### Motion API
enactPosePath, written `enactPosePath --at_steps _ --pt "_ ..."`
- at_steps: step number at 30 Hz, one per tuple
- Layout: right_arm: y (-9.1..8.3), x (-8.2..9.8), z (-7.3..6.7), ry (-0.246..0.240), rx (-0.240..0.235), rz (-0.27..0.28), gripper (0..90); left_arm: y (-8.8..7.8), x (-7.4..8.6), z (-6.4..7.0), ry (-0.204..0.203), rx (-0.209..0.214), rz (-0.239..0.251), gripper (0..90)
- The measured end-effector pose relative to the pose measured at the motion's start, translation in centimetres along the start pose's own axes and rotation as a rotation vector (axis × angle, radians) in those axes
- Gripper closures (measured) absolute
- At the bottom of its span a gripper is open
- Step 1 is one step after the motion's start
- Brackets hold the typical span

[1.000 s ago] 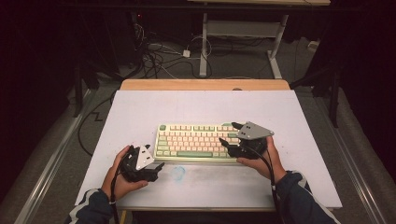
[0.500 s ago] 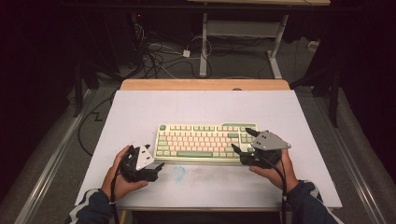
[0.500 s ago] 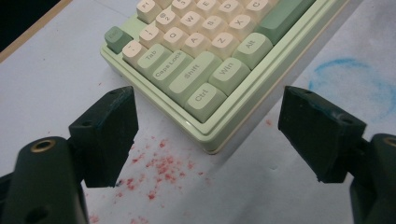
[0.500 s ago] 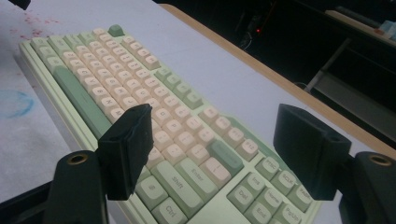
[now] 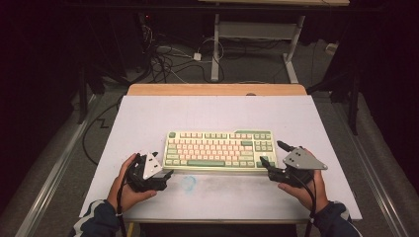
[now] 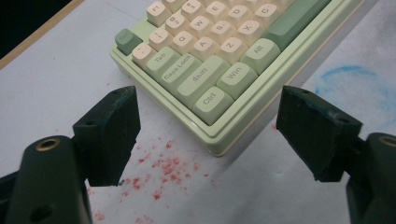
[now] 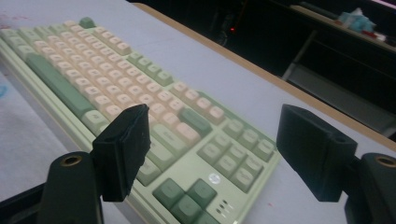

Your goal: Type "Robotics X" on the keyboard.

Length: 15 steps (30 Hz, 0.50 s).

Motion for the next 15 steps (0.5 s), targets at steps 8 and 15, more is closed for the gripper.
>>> enactPosePath --at_steps 8,15 --pt "-1.9 1.9 0.6 0.068 0.042 -0.005 26.6 -0.5 -1.0 0.2 -0.05 0.018 0.063 26.3" --pt "-2.9 3.0 0.3 0.061 0.042 -0.023 25.8 -0.6 -1.3 0.1 -0.048 0.02 0.049 54.1"
Point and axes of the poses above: each handheld gripper's, and its own axes: y roughly forward along the jaws, x roughly out of its underside, z roughly to its right, the point moved 2 cm from there along y, roughly forward along the jaws, and after that the axes turned 6 degrees about -y, right-handed, at the moved point
